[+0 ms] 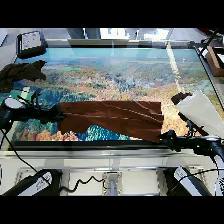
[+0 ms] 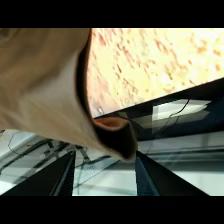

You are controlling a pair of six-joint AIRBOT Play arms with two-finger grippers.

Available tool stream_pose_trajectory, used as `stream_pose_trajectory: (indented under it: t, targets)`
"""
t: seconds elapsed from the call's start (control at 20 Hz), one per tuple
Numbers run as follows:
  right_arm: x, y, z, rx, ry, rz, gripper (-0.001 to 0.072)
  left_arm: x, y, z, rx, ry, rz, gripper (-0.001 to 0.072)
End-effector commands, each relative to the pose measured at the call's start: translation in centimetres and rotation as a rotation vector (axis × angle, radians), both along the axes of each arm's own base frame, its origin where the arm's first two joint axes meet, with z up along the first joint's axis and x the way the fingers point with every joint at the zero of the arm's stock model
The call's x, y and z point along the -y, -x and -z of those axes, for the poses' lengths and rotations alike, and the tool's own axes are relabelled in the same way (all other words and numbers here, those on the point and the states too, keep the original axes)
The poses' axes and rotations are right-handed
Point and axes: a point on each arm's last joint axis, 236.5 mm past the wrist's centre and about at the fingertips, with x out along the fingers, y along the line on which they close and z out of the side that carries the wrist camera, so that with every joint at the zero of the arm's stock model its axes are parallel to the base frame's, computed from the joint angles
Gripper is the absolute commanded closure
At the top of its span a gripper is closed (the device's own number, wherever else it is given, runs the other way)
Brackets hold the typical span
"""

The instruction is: Fold the shirts.

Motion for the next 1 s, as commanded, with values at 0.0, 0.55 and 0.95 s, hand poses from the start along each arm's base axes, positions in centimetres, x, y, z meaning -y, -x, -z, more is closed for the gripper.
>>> stream_pose_trajectory:
  t: [0.0,0.55,0.95]
  targets:
    - [0.2,-0.7,0.7,0.021,0.006,0.048,0.0275,0.6,-0.2,-0.5,0.017,0.031,0.007,0.0693]
    - [-1.8,-1.3,1.6,0.058,-0.131,-0.004,0.0637,1.2,-0.1,-0.9,0.015,0.058,0.016,0.0693]
    - [-3.3,-4.4,-5.3,0.283,-0.295,-0.049,0.0685,2.1,0.5,-1.4,0.009,0.097,0.051,0.0693]
